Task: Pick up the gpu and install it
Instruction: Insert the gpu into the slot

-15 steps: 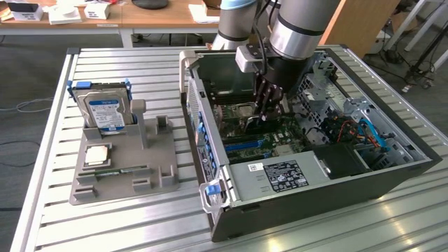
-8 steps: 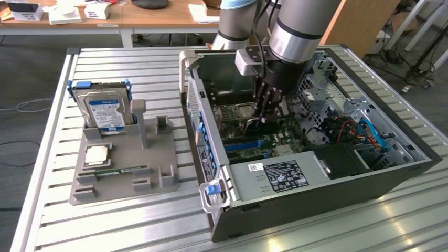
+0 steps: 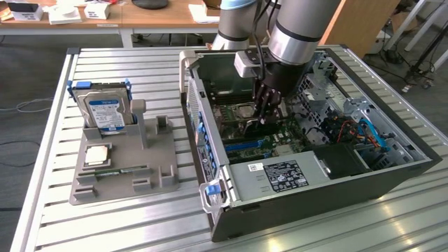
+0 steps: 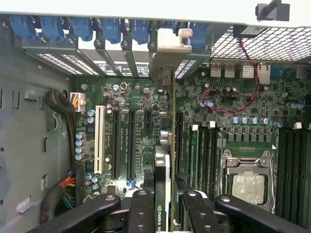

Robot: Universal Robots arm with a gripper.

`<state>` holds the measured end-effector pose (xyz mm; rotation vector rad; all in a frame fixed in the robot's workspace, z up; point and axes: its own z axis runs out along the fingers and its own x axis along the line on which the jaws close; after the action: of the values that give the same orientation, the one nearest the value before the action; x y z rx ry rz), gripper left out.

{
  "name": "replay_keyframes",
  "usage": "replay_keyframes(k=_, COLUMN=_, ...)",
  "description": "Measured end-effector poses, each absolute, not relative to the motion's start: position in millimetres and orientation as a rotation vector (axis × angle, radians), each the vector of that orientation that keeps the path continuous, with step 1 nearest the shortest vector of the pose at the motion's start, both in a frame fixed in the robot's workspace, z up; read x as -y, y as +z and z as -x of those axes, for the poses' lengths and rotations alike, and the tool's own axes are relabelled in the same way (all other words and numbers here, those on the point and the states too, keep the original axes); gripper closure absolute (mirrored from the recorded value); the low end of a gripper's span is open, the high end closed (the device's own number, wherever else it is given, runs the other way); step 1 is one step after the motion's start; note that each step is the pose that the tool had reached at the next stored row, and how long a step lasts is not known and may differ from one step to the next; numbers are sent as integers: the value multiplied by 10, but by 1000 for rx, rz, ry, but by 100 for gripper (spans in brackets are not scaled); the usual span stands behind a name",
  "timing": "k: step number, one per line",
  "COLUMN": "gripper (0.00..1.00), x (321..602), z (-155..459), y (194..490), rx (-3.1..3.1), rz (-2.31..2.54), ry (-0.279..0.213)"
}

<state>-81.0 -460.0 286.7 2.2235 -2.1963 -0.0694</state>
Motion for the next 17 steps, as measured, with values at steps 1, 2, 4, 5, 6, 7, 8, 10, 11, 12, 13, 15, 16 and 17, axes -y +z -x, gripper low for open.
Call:
replay_keyframes(k=1, gripper=73, x=4600, z=813, y=2866, rx=2196, rz=-2224, ry=-69)
replay_keyframes(k=2, gripper=73, x=4600, z=813, y=2866, rx=2196, rz=-2224, ry=-69)
replay_keyframes(k=4, gripper=73, x=4600, z=813, y=2866, rx=2196, rz=-2224, ry=-69)
replay_keyframes(k=5, gripper=73, x=4600, z=813, y=2864, rx=2196, rz=-2224, ry=-69)
replay_keyframes(k=6, gripper=73, x=4602, z=813, y=2853, rx=2196, rz=-2224, ry=-70)
replay_keyframes(k=7, gripper=73, x=4605, z=813, y=2840, rx=2196, rz=-2224, ry=-69)
replay_keyframes(k=8, gripper=73, x=4607, z=813, y=2830, rx=2196, rz=-2224, ry=-69)
replay_keyframes(k=10, gripper=73, x=4608, z=813, y=2811, rx=2196, rz=-2224, ry=-69)
replay_keyframes(k=11, gripper=73, x=4608, z=813, y=2799, rx=2196, rz=-2224, ry=-69)
replay_keyframes(k=12, gripper=73, x=4608, z=813, y=2787, rx=2196, rz=-2224, ry=-69)
replay_keyframes(k=13, gripper=73, x=4608, z=813, y=2776, rx=2196, rz=-2224, ry=-69)
replay_keyframes(k=15, gripper=73, x=4608, z=813, y=2773, rx=2196, rz=-2224, ry=-69)
replay_keyframes(k=16, gripper=73, x=4608, z=813, y=2773, rx=2196, rz=-2223, ry=-69)
replay_keyframes(k=17, gripper=73, x=4609, z=818, y=2769, rx=2196, rz=-2224, ry=-69)
